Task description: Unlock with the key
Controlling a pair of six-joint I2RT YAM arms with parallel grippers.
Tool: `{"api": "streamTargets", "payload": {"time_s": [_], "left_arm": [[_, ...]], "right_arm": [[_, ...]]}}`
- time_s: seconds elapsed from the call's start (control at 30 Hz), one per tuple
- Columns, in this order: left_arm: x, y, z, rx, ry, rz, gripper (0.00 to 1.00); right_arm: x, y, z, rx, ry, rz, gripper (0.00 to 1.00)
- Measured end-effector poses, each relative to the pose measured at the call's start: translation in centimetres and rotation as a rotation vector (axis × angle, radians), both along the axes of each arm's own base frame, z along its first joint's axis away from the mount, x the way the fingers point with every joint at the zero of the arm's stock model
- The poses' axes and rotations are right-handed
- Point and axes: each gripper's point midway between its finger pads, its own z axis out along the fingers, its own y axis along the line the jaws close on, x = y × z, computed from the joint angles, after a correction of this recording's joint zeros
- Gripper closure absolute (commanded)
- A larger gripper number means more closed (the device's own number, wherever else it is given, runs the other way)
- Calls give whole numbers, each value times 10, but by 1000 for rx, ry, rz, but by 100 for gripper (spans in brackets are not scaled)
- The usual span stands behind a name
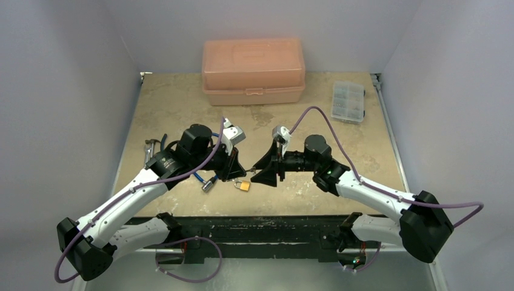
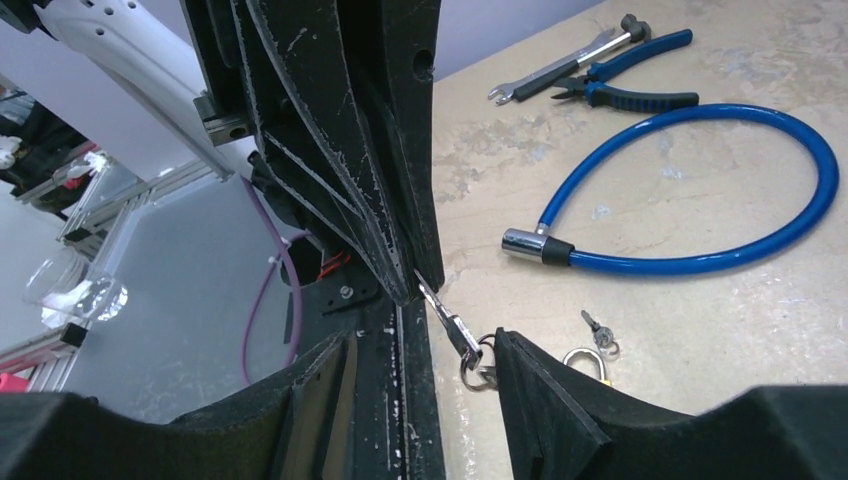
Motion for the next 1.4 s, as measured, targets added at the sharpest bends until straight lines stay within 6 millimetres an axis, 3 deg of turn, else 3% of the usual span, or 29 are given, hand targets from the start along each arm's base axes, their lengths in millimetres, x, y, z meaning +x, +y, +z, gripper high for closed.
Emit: {"api": "streamTargets", "payload": {"time_s": [0.2, 0.37, 0.67, 0.83, 0.93, 1.0, 1.1, 1.17, 1.27, 1.4], "left_arm": [[0, 0, 2, -4, -4, -1, 100], [-1, 0, 2, -7, -3, -4, 100], [-3, -1, 4, -15, -2, -14, 100], [-3, 0, 4, -13, -3, -11, 100], [-2, 0, 3, -9, -4, -5, 100], [-1, 1, 3, -8, -4, -3, 88], [0, 0, 1, -3, 0, 2, 56], [1, 0, 0, 0, 1, 9, 39], [7, 3, -1, 13, -6, 51, 30], [22, 13, 0, 38, -61, 146, 29]], "right_arm": [[1, 5, 2, 1, -2, 8, 50], [3, 5, 2, 0, -12, -5, 67], [6, 5, 2, -3, -20, -16, 78], [4, 6, 2, -3, -24, -10, 99], [3, 6, 2, -6, -25, -2, 100], [3, 6, 1, -9, -25, -1, 100], [3, 6, 0, -13, -23, -4, 100], [4, 6, -1, -19, -17, -10, 100], [9, 4, -2, -29, -6, -55, 100], [19, -3, 1, -34, 19, -155, 100]]}}
